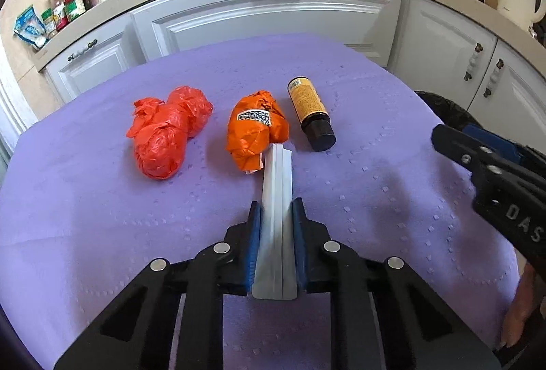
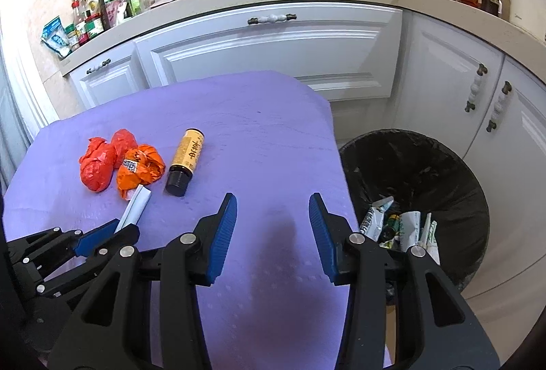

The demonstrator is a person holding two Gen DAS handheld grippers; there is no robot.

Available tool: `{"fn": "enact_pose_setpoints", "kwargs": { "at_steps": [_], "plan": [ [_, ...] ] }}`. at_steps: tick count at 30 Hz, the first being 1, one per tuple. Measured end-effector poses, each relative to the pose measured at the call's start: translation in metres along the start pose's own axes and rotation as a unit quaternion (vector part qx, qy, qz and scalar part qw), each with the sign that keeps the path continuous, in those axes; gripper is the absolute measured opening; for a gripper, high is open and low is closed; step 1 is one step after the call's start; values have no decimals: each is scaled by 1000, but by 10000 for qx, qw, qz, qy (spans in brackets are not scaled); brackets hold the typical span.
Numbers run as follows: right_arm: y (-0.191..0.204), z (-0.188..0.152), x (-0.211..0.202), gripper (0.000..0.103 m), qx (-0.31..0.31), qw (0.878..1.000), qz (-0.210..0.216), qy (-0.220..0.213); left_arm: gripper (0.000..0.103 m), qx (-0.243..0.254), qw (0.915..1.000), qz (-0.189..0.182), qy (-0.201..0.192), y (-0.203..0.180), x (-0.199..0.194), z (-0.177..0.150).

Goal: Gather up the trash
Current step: 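Grasp the small orange-labelled bottle with the right gripper while the left holds the strip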

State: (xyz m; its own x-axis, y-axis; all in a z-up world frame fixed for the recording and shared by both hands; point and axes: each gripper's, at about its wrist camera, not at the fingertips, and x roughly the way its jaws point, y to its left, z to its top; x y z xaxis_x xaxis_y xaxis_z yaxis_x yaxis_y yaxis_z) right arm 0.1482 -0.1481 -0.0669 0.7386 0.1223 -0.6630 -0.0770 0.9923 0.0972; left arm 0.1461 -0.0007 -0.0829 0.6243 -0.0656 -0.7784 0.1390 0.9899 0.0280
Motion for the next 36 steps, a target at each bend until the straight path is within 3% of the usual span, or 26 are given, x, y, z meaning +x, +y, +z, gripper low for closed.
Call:
{"fn": "enact_pose_setpoints", "kwargs": {
  "at_steps": [17, 29, 32, 34, 36],
  "plan": [
    [61, 22, 34, 43, -491, 9983, 290, 134, 17, -345, 9993, 67, -133, 47, -24, -13],
    [88, 37, 68, 43, -658, 9967, 194, 439, 17, -731, 9956, 544, -233, 97, -31, -20],
    [91, 38, 75, 38, -660, 9959, 196, 580, 17, -833, 9942, 639, -233, 110, -30, -20],
    [92, 38, 79, 24, -695, 9952, 177, 666, 17, -889, 9934, 684, -240, 116, -30, -20],
    [92, 37, 81, 23, -708, 9946, 218, 725, 17, -917, 9929, 718, -244, 121, -29, -20]
  ]
}}
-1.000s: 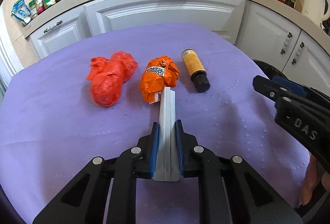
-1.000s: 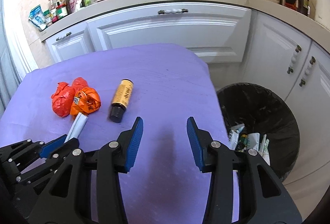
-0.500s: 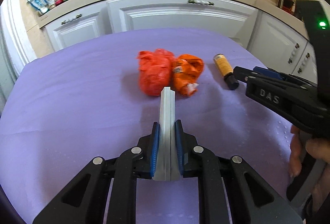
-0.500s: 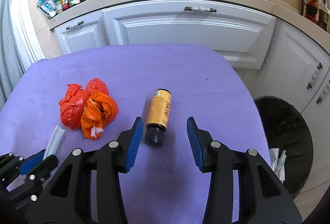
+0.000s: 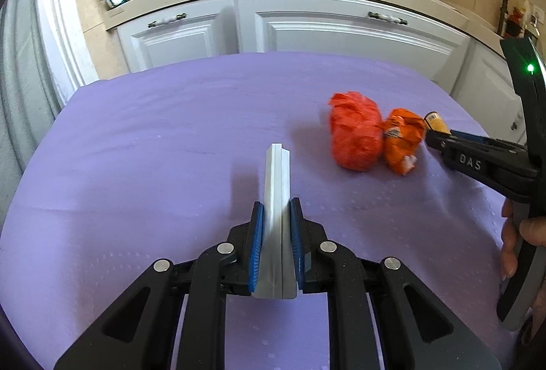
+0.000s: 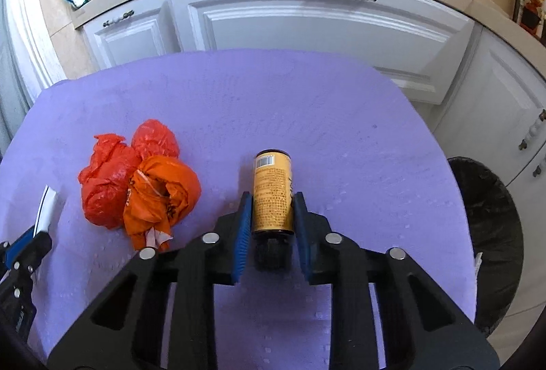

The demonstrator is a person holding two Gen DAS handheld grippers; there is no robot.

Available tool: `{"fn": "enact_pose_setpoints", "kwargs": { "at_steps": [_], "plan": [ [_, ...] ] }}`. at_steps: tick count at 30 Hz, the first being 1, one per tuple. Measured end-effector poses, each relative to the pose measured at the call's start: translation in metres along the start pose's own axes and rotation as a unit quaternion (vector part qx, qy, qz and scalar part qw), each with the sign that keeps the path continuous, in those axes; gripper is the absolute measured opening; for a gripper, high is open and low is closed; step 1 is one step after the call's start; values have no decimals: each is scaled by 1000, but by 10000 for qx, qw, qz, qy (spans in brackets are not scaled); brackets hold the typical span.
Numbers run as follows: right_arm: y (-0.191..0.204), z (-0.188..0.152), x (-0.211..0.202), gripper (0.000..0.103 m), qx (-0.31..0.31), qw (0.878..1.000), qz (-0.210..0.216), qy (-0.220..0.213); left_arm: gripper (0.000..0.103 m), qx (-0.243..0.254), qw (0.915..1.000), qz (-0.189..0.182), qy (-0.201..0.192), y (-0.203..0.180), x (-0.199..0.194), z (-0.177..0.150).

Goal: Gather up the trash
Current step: 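Grasp the small orange-labelled bottle with the right gripper while the left holds the strip, then carry the strip and bottle over the bin with both grippers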

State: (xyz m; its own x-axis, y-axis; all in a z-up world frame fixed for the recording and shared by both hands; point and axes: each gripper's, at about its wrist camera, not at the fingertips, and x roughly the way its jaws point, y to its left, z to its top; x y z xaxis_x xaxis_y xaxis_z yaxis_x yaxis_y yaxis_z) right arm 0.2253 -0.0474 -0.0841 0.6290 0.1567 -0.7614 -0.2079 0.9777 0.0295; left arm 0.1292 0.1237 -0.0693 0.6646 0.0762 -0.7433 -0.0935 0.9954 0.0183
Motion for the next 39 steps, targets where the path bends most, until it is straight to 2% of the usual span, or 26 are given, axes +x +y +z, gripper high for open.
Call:
{"fn": "enact_pose_setpoints", "kwargs": {
  "at_steps": [9, 16, 25, 33, 39],
  "plan": [
    [-4, -12, -25, 23, 26, 9996, -1, -294, 17, -36, 10000, 20, -70, -2, -4, 0],
    [-35, -32, -69, 23, 290, 9971, -150, -689, 17, 30, 9995, -181, -258, -25, -19, 4],
    [-108, -66, -119, 23, 773, 9878, -796, -1090, 17, 444, 9949, -745, -521, -95, -35, 4],
    [-168, -93, -137, 23, 1166, 9773, -1296, -1202, 17, 875, 9863, -1157, -784, -163, -42, 7],
    [-199, -105, -141, 23, 1305, 9725, -1442, -1279, 17, 1181, 9807, -1310, -844, -210, -38, 9]
  ]
}}
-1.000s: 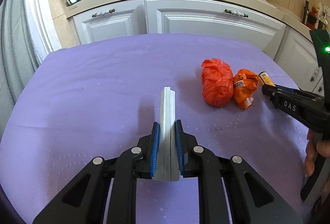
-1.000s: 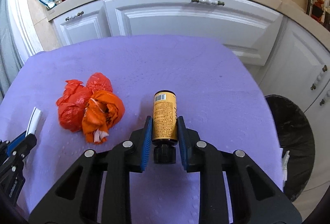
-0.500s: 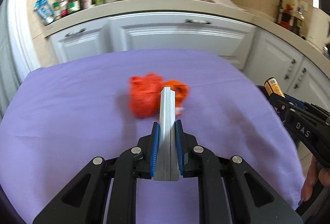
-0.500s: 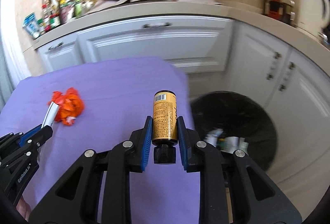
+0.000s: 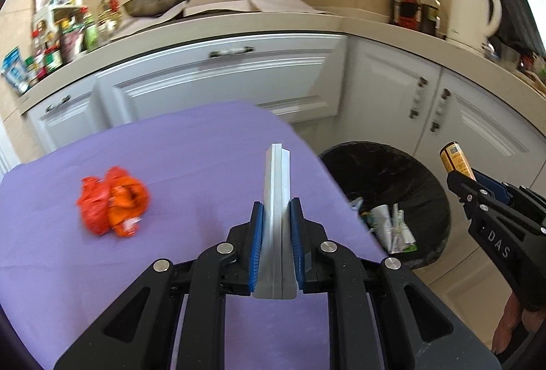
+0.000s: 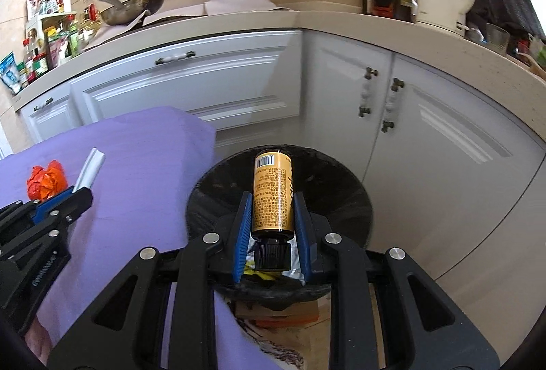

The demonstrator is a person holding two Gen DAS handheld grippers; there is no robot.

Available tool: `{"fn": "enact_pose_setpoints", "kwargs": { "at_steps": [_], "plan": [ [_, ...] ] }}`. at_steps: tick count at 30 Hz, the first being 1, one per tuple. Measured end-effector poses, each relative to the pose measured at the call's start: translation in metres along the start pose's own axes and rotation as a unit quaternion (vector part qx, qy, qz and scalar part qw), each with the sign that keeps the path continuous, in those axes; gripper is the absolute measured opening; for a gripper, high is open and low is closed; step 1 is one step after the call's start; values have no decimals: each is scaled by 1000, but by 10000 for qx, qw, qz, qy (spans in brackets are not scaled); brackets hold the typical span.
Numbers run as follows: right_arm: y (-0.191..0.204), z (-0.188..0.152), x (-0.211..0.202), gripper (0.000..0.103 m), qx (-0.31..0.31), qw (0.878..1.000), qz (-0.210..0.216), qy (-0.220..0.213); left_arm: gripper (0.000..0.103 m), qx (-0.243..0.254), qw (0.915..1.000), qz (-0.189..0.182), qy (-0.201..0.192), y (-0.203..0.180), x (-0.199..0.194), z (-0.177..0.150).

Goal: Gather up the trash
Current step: 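Carry the strip and bottle over the bin with both grippers, then open both grippers to drop the bottle and strip into the bin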

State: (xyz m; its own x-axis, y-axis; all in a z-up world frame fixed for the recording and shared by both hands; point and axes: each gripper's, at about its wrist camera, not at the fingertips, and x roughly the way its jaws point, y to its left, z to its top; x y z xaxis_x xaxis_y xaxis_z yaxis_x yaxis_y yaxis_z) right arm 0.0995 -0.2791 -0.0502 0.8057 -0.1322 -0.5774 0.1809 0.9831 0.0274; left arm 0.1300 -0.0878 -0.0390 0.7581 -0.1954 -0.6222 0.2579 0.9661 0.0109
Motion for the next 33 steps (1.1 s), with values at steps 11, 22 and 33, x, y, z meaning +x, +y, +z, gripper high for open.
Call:
{"fn": "enact_pose_setpoints", "kwargs": {
  "at_steps": [11, 22, 33],
  "plan": [
    [-25, -4, 10, 23, 113, 9999, -14, -16, 17, 279, 9996, -55, 59, -46, 21, 8],
    [-37, -4, 25, 23, 206, 9998, 8, 30, 18, 420, 9990, 2, 127, -67, 40, 15],
    [-45, -2, 47, 23, 247, 9996, -63, 99, 19, 479, 9985, 74, 249, -80, 59, 23]
  ]
}}
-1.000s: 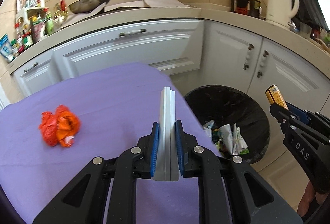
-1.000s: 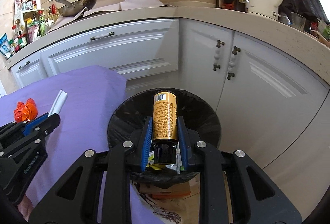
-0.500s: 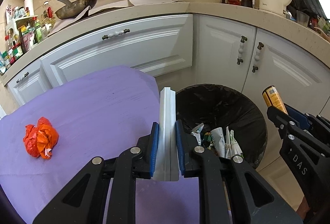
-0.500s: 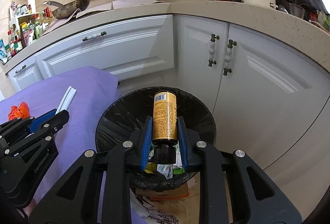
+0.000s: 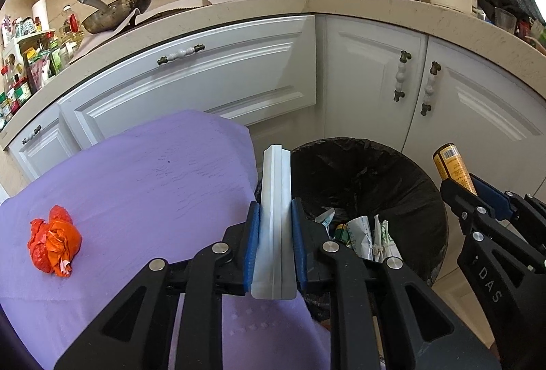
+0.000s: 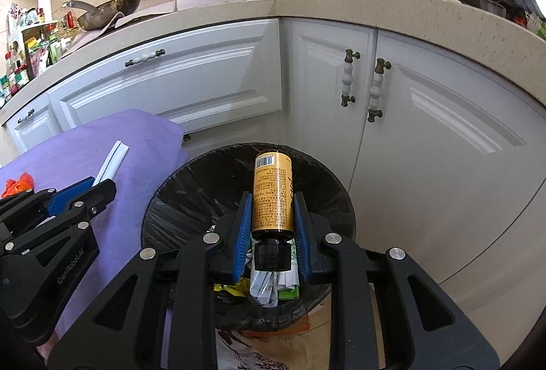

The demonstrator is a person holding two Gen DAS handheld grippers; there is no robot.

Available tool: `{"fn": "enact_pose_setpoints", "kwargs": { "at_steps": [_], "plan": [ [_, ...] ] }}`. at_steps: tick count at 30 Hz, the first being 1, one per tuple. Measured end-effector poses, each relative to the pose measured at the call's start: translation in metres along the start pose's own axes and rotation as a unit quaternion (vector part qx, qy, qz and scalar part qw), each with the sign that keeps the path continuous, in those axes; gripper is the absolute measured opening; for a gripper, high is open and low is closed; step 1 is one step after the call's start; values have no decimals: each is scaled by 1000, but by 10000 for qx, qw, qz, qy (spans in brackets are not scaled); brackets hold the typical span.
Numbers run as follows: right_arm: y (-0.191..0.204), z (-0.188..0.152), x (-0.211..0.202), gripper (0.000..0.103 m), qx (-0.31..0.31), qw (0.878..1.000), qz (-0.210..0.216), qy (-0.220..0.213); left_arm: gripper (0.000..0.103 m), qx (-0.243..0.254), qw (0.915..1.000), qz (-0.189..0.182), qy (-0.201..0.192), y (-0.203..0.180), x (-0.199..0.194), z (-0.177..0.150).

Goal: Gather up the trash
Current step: 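Open both grippers to drop the bottle and strip into the bin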

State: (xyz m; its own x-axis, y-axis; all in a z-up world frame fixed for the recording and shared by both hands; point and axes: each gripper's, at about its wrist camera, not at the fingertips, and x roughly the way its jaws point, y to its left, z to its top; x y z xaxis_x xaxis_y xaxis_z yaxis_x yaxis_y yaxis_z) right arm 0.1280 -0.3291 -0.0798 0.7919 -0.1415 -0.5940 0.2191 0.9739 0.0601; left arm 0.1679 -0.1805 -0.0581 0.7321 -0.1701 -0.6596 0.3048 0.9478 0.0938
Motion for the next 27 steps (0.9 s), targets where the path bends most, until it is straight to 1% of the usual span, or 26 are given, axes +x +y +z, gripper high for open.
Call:
{"fn": "enact_pose_setpoints", "kwargs": {
  "at_steps": [7, 9, 10, 12, 14, 18, 21, 23, 27],
  "plan": [
    [-2, -3, 19, 24, 16, 9999, -51, 146, 19, 124, 9997, -24, 226, -9, 15, 6],
    [-3, -3, 21, 26, 57, 9999, -54, 151, 22, 129, 9995, -38, 279, -9, 18, 6],
    [-4, -4, 21, 30, 80, 9998, -63, 149, 23, 125, 9994, -23, 307, -9, 20, 7],
    [-5, -4, 20, 36, 109, 9998, -90, 123, 29, 111, 9993, -18, 355, -9, 22, 6],
    [-5, -4, 19, 36, 108, 9998, -92, 123, 41, 84, 9993, -13, 358, -8, 22, 6],
    [-5, -3, 14, 36, 119, 9998, -96, 109, 43, 25, 9995, -2, 316, -7, 19, 6],
    [-4, -2, 9, 36, 114, 9998, -107, 94, 47, -58, 9997, 23, 250, -3, 16, 6],
    [-3, 0, 6, 36, 111, 9998, -124, 81, 52, -91, 9997, 49, 214, -1, 13, 6],
    [4, 3, 1, 36, 89, 9999, -110, 69, 54, -158, 9997, 155, 111, 8, 3, 6]
  ]
}}
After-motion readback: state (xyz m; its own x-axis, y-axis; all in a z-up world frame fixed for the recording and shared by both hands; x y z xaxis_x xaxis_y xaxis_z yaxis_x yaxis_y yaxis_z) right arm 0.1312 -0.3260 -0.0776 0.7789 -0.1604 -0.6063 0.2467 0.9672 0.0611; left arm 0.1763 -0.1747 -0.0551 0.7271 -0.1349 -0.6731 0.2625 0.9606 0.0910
